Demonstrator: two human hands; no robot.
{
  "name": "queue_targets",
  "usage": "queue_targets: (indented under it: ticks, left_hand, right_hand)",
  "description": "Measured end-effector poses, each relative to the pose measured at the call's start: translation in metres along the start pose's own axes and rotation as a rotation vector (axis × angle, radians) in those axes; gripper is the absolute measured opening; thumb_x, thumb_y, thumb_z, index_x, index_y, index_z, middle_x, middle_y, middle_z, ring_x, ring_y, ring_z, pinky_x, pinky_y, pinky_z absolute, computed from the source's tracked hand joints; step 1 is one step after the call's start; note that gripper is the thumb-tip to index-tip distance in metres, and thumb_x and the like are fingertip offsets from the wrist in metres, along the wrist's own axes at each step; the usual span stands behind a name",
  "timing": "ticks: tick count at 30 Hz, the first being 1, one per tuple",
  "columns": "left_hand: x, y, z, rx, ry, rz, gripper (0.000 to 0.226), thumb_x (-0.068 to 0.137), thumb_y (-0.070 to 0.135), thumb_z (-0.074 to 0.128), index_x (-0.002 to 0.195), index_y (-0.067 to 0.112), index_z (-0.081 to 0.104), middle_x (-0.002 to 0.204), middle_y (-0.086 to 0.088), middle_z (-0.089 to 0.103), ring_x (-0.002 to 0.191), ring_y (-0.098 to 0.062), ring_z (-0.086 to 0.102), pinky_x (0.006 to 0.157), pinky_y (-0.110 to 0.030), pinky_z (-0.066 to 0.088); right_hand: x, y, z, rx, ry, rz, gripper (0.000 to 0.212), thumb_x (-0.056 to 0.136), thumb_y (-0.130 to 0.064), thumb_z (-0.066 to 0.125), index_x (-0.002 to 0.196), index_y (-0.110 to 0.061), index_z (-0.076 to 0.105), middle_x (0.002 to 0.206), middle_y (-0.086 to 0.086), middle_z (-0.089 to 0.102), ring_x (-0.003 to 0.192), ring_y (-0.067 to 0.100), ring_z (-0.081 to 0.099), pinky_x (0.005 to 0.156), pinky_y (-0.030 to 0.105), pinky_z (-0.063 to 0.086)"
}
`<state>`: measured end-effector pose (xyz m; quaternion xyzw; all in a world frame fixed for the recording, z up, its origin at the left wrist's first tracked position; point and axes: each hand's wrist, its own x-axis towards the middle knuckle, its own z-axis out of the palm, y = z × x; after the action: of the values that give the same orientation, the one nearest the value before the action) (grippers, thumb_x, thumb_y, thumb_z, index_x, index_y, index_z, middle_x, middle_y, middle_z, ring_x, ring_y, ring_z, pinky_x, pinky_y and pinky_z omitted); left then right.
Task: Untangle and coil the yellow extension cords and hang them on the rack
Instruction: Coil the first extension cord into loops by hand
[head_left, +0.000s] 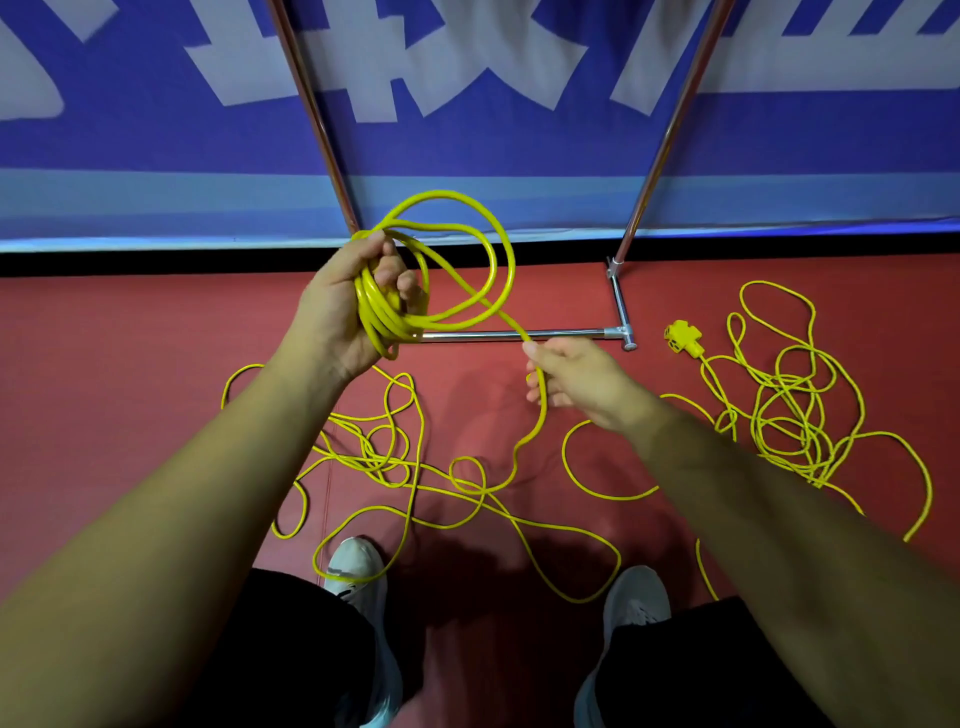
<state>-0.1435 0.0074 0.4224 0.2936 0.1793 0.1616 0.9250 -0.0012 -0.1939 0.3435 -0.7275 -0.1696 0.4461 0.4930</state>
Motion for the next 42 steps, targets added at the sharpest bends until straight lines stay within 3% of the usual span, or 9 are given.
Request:
queue_targets:
  ticks: [8,13,17,21,24,28,32,36,42]
  left_hand:
    - [0.004,-0.009,0.002,0.068,0.079,0.157,0.039,0.104,0.03,0.045,0.07,0.014,0.056,0.067,0.004,0.055,0.073,-0.012,0.06,0.065,-0.025,0.046]
    - [0.004,-0.01,0.002,0.189,0.117,0.248,0.009,0.1,0.02,0.054,0.098,0.013,0.06,0.094,-0.003,0.074,0.098,-0.018,0.07,0.076,-0.027,0.054]
    - [0.001,-0.014,0.005,0.441,0.17,0.275,0.016,0.098,0.009,0.058,0.087,0.012,0.069,0.094,-0.008,0.074,0.093,-0.023,0.071,0.076,-0.031,0.056]
    - [-0.001,-0.021,0.0,0.918,0.126,0.235,0.008,0.096,0.001,0.059,0.096,0.001,0.051,0.083,-0.015,0.068,0.072,-0.02,0.073,0.058,-0.026,0.055]
    - [-0.004,-0.025,-0.003,1.165,0.043,0.101,0.021,0.096,0.013,0.064,0.09,-0.006,0.055,0.067,-0.011,0.068,0.055,-0.022,0.068,0.048,-0.026,0.048]
    - [-0.011,-0.023,-0.001,1.35,-0.169,-0.062,0.042,0.097,0.029,0.062,0.058,0.013,0.059,0.05,-0.009,0.061,0.041,-0.022,0.054,0.042,-0.023,0.042]
    - [-0.012,-0.022,-0.001,1.387,-0.187,-0.259,0.072,0.076,0.066,0.062,0.077,-0.005,0.059,0.064,-0.021,0.067,0.047,-0.028,0.059,0.055,-0.04,0.047]
    - [-0.013,-0.018,0.003,1.228,-0.243,-0.319,0.071,0.072,0.075,0.058,0.081,0.005,0.059,0.059,-0.017,0.062,0.039,-0.023,0.05,0.045,-0.025,0.04]
    - [-0.013,-0.018,0.005,1.491,-0.436,-0.337,0.048,0.078,0.033,0.076,0.069,-0.009,0.055,0.052,-0.022,0.054,0.044,-0.021,0.051,0.044,-0.022,0.04]
  right_hand:
    - [-0.012,0.005,0.055,0.053,-0.102,0.157,0.037,0.102,-0.035,0.049,0.079,-0.008,0.06,0.061,0.003,0.041,0.042,0.009,0.027,0.045,0.02,0.025]
    - [-0.03,-0.012,0.074,-0.078,-0.318,0.162,0.028,0.103,-0.019,0.046,0.095,0.0,0.066,0.063,0.004,0.043,0.047,0.01,0.024,0.046,0.021,0.019]
    - [-0.043,-0.027,0.077,-0.136,-0.479,0.103,0.021,0.095,-0.008,0.051,0.101,0.006,0.066,0.065,0.005,0.046,0.046,0.01,0.025,0.047,0.023,0.018]
    - [-0.048,-0.047,0.062,-0.216,-0.533,-0.036,0.024,0.09,0.005,0.048,0.104,0.004,0.068,0.065,0.007,0.047,0.048,0.011,0.025,0.045,0.022,0.021]
    - [-0.049,-0.061,0.046,-0.269,-0.492,-0.151,0.025,0.089,0.006,0.05,0.102,0.001,0.071,0.06,0.004,0.047,0.046,0.008,0.027,0.046,0.021,0.023]
    - [-0.049,-0.072,0.033,-0.308,-0.356,-0.322,0.018,0.092,0.001,0.057,0.097,-0.005,0.073,0.06,0.001,0.05,0.049,0.007,0.038,0.046,0.022,0.031]
    - [-0.044,-0.075,0.024,-0.317,-0.141,-0.435,0.006,0.086,-0.007,0.072,0.09,-0.003,0.074,0.056,-0.003,0.055,0.044,-0.001,0.043,0.047,0.011,0.033]
    - [-0.037,-0.075,0.014,-0.395,0.059,-0.496,0.016,0.073,-0.022,0.085,0.076,-0.01,0.076,0.053,-0.011,0.057,0.048,0.0,0.043,0.049,0.013,0.032]
    - [-0.035,-0.073,0.014,-0.456,0.105,-0.515,0.022,0.066,-0.026,0.089,0.073,-0.012,0.075,0.047,-0.018,0.057,0.048,-0.002,0.046,0.049,0.01,0.032]
